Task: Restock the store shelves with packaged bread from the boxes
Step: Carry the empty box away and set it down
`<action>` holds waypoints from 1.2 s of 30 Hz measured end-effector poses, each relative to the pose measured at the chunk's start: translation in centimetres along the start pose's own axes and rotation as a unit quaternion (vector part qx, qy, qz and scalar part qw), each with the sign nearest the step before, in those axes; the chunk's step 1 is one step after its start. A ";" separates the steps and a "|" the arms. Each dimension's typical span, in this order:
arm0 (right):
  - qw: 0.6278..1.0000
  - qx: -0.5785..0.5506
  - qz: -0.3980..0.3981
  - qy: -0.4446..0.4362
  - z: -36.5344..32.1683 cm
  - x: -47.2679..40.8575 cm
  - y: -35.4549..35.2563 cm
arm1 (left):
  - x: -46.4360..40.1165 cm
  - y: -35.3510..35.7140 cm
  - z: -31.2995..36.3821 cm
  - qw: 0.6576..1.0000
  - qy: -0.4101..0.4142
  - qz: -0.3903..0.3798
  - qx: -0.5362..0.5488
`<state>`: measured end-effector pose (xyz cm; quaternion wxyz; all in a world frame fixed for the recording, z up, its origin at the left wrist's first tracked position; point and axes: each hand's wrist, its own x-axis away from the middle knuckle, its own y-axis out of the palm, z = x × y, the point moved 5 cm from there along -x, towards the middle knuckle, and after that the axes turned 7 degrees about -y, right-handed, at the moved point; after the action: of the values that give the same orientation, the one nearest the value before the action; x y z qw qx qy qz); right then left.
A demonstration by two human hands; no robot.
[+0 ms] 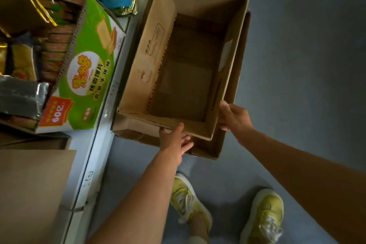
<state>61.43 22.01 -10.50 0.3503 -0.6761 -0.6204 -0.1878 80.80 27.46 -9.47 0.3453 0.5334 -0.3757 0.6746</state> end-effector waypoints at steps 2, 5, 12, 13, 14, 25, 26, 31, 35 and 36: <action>0.999 0.014 0.052 -0.003 2.6 -0.1 -0.7 | -0.6 0.7 -0.7 1.000 -0.008 -0.003 0.012; 0.993 0.077 0.073 0.049 6.9 -0.8 -1.1 | -1.7 2.2 -1.6 0.999 -0.023 -0.027 0.037; 0.984 0.122 -0.013 0.132 12.6 -3.5 2.2 | -4.0 3.0 -2.3 0.997 0.030 -0.067 0.031; 0.984 0.118 -0.012 0.130 13.3 -3.9 2.7 | -4.3 2.9 -2.3 0.997 0.037 -0.067 0.030; 0.984 0.119 -0.009 0.129 13.9 -4.2 3.2 | -4.6 2.8 -2.3 0.996 0.042 -0.070 0.028; 0.983 0.143 0.027 0.109 13.1 -2.1 0.9 | -1.0 2.3 -1.2 0.988 0.050 -0.145 0.011; 0.983 0.143 0.028 0.111 12.6 -1.4 0.1 | 0.1 2.4 -1.3 0.987 0.046 -0.152 0.012; 0.981 0.150 0.036 0.120 8.7 2.9 -4.1 | 6.8 3.4 -1.1 0.986 0.028 -0.162 0.018; 0.980 0.145 0.036 0.128 4.1 6.8 -7.8 | 13.2 4.3 -0.6 0.985 0.016 -0.170 0.018; 0.981 0.140 0.039 0.129 2.9 7.8 -8.7 | 14.9 4.5 -0.4 0.985 0.016 -0.169 0.018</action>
<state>53.68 29.46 -5.05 0.5257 -0.6142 -0.5631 -0.1711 73.85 26.57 4.45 0.4510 0.5845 -0.2620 0.6215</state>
